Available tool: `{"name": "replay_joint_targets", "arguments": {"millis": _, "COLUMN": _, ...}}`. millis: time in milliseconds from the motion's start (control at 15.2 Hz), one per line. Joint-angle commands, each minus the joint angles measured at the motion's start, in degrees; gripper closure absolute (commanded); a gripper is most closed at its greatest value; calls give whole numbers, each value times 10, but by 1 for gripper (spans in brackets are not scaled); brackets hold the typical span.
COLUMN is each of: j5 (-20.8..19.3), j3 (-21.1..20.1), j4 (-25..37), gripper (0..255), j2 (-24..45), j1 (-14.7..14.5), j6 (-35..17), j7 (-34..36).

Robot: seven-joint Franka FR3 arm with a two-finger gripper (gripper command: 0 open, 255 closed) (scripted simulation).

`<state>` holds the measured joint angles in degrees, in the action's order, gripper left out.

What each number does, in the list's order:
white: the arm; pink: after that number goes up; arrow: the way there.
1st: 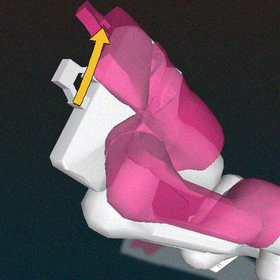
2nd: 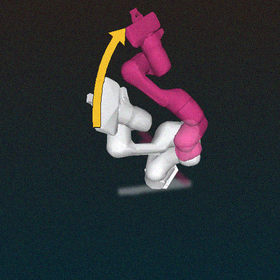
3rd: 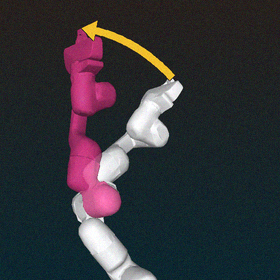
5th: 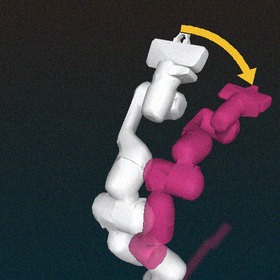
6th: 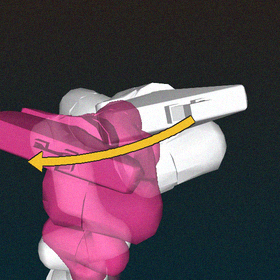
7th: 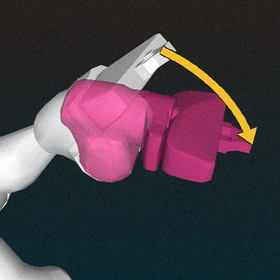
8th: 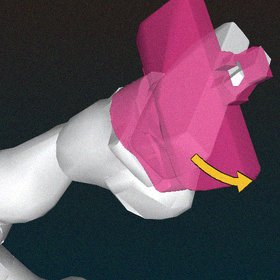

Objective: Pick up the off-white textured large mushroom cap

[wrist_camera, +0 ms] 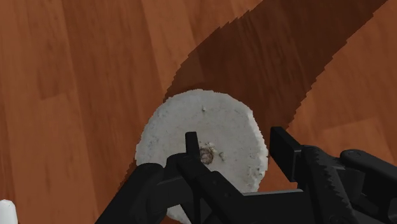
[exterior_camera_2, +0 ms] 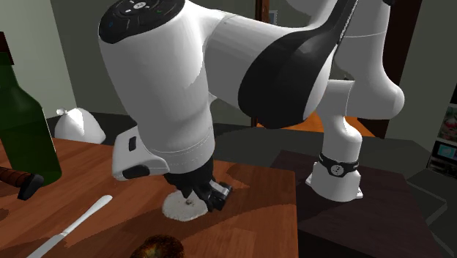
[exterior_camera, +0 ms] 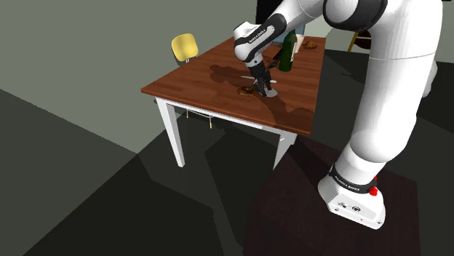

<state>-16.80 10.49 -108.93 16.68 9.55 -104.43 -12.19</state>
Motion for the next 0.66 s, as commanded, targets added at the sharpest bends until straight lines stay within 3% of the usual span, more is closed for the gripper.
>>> {"name": "replay_joint_targets", "arguments": {"millis": 0, "j5": 0, "j3": 0, "j4": 5, "gripper": 255, "j2": -8, "j1": -1, "j6": 13, "j7": -3}}
{"name": "replay_joint_targets", "arguments": {"millis": 594, "j5": -1, "j3": 0, "j4": 30, "gripper": 255, "j2": -31, "j1": -3, "j6": 60, "j7": -14}}
